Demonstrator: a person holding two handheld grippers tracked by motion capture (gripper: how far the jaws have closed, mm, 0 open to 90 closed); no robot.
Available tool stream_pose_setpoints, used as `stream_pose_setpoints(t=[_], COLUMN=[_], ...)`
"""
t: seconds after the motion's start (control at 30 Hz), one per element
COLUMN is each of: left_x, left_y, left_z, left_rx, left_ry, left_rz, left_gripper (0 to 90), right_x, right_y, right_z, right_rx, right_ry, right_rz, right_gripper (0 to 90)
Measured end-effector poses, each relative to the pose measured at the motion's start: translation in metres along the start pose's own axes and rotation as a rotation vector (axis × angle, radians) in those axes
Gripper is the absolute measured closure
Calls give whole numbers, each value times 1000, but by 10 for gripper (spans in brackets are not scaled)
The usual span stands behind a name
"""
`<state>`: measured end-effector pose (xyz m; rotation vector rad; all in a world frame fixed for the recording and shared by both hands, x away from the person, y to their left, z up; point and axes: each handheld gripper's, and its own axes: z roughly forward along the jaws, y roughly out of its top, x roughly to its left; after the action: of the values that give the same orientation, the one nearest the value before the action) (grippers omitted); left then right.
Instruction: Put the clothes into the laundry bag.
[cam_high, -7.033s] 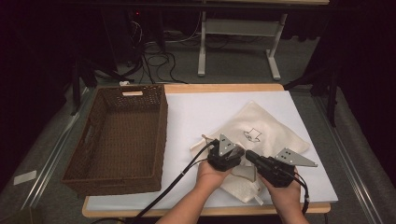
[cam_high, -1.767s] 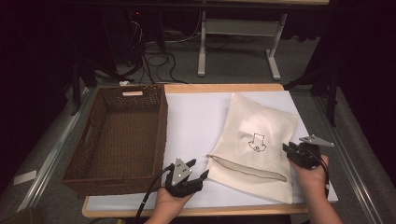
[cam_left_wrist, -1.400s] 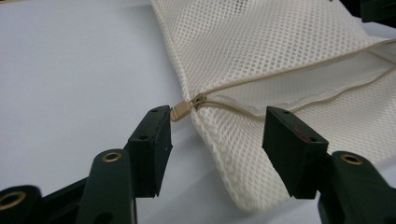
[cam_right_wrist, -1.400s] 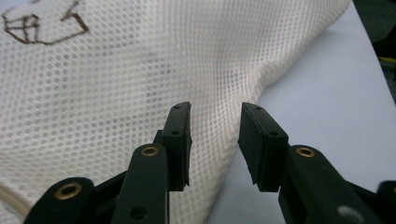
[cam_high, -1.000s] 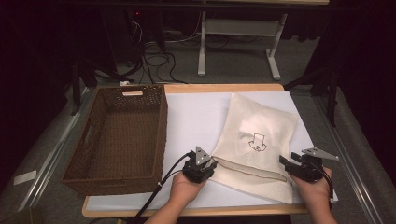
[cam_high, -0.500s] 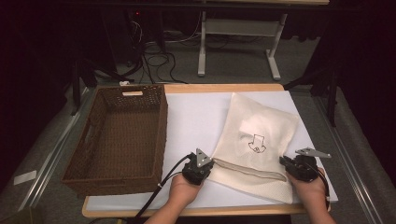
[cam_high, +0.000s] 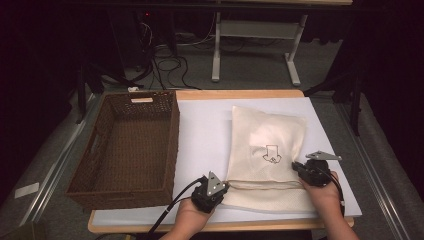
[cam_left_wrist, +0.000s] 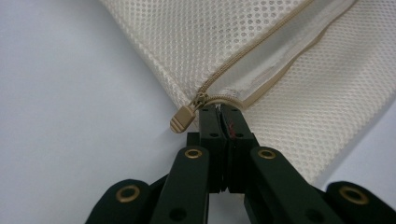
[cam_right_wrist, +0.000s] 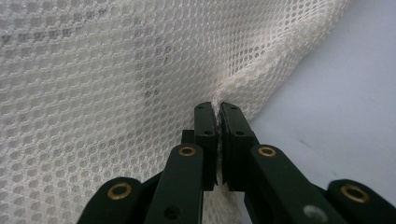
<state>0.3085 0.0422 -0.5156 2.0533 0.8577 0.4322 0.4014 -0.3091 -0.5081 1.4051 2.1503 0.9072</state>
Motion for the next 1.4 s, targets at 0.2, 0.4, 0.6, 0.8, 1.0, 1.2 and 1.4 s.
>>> stream_pose_setpoints(t=[0.2,0.4,0.6,0.8,1.0,1.2,1.4], left_x=[3,0,-8,-7,-5,-9,-5], left_y=[-10,-15,-16,-12,-9,-16,-9], left_z=[-10,-12,-13,-26,-58,-78,-79], left_rx=[-1,-9,-19,-63,-158,-179,-172], left_ry=[35,31,20,75,131,179,78], left_rz=[-12,-20,-1,50,54,74,20], left_gripper=[887,885,878,802,551,133,2], right_x=[20,32,20,13,25,43,47], right_y=[13,24,21,15,3,-23,-34], right_z=[14,26,18,-8,-52,-92,-113], right_rx=[5,2,6,-67,-209,-346,-389], right_ry=[33,30,7,9,43,10,3], right_rz=[-45,-76,-65,-32,-48,-103,-76], right_gripper=[871,867,843,737,440,43,3])
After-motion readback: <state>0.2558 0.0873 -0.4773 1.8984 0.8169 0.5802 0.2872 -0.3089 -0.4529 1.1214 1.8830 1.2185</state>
